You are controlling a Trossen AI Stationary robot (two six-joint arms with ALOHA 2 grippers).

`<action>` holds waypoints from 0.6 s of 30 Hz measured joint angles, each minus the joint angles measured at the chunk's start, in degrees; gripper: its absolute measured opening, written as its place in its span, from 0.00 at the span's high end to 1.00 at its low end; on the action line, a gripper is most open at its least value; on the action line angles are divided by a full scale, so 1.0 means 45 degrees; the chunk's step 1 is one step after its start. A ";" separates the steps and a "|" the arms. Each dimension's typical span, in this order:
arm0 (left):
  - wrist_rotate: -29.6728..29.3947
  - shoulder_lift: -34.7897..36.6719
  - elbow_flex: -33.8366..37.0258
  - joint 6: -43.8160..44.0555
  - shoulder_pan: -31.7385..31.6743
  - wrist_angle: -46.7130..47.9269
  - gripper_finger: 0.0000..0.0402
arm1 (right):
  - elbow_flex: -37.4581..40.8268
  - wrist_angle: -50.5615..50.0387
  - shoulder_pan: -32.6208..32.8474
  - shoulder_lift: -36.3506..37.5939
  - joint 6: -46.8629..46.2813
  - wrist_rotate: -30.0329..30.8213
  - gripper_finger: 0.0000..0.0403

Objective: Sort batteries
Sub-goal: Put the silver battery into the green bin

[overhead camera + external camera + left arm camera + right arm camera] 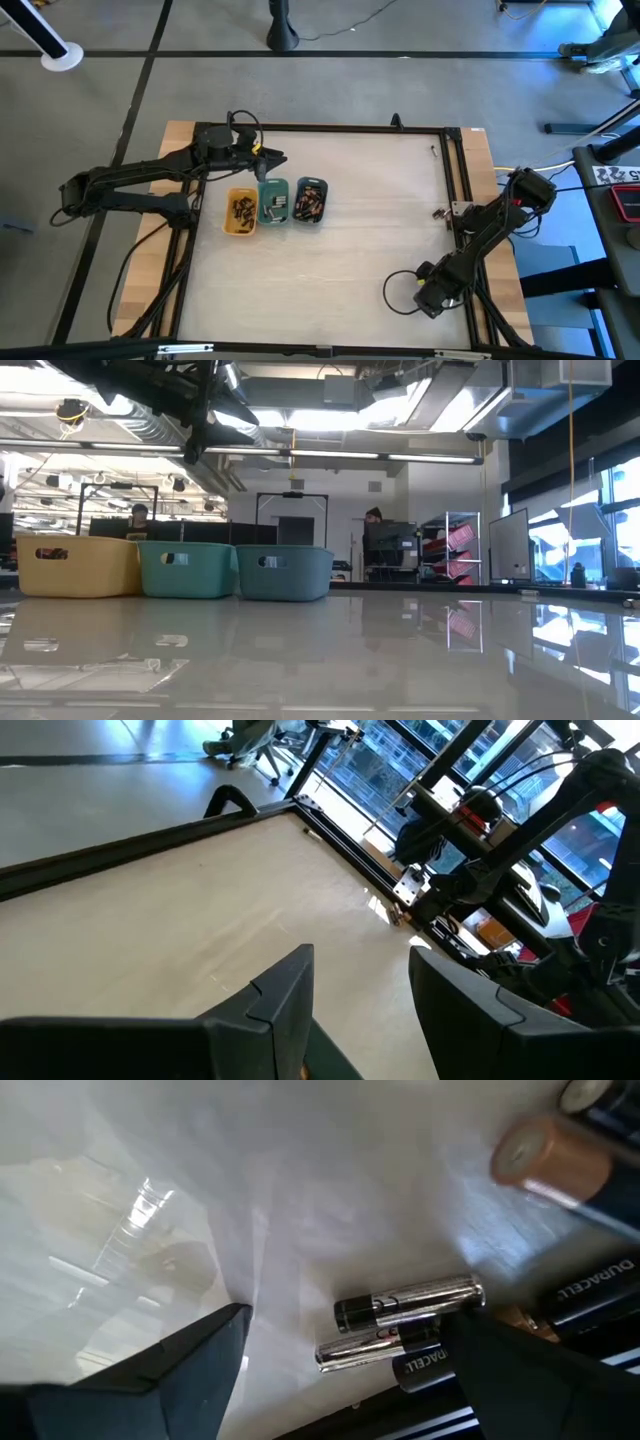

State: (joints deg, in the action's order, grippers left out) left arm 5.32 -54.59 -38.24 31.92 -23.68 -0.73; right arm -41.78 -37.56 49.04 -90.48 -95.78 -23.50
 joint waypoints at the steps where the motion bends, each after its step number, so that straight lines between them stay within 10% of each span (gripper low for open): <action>1: 0.0000 0.0000 0.0000 0.0000 0.0000 -0.0001 0.61 | 0.0000 -0.0002 -0.0027 0.0000 0.0002 0.0048 0.17; 18: -0.0004 0.0000 0.0000 -0.0159 0.0000 0.0006 0.61 | -0.0801 -0.0758 -0.0252 -0.0049 -0.0003 0.1576 0.17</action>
State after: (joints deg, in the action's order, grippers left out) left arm 5.30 -54.59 -38.24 31.21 -23.68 -0.70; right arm -45.38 -40.97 47.90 -90.70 -95.79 -16.41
